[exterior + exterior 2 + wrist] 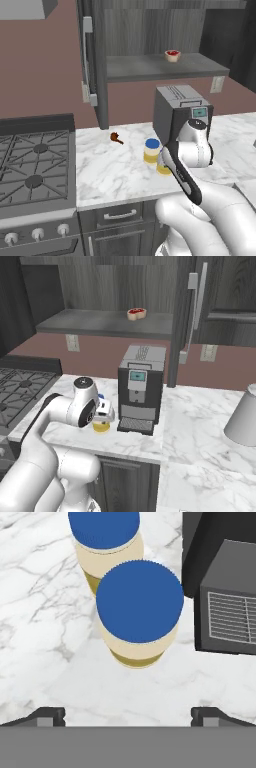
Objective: Pick the mayonnaise and mayonnaise from the counter and place them in the cabinet.
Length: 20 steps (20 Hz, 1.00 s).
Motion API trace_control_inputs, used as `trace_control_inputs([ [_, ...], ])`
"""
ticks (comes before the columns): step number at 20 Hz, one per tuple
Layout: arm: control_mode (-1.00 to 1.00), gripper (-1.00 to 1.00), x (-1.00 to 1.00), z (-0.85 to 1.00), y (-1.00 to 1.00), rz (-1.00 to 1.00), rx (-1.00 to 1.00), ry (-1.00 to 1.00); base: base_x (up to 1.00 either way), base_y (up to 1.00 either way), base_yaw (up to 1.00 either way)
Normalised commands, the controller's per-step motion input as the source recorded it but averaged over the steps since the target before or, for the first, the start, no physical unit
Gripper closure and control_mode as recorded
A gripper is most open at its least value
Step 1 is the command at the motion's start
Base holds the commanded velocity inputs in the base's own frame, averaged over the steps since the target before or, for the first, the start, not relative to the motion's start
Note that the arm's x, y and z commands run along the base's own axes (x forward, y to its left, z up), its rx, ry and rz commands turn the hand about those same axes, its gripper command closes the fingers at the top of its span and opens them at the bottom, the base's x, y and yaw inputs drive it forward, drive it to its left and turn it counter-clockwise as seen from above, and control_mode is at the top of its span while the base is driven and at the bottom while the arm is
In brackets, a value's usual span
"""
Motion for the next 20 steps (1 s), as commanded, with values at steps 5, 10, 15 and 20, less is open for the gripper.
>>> trace_control_inputs([
  [5, -1.00, -1.00, 0.19, -0.19, -0.01, 0.03, 0.02, 0.00, 0.00, 0.00, 0.00],
  [10, -1.00, -1.00, 0.17, -0.12, 0.00, 0.05, 0.00, 0.00, 0.00, 0.00, 0.00],
  [15, -1.00, -1.00, 0.14, -0.03, 0.00, 0.05, 0.00, 0.00, 0.00, 0.00, 0.00],
  [20, -1.00, -1.00, 0.15, -0.15, 0.00, 0.06, 0.00, 0.00, 0.00, 0.00, 0.00],
])
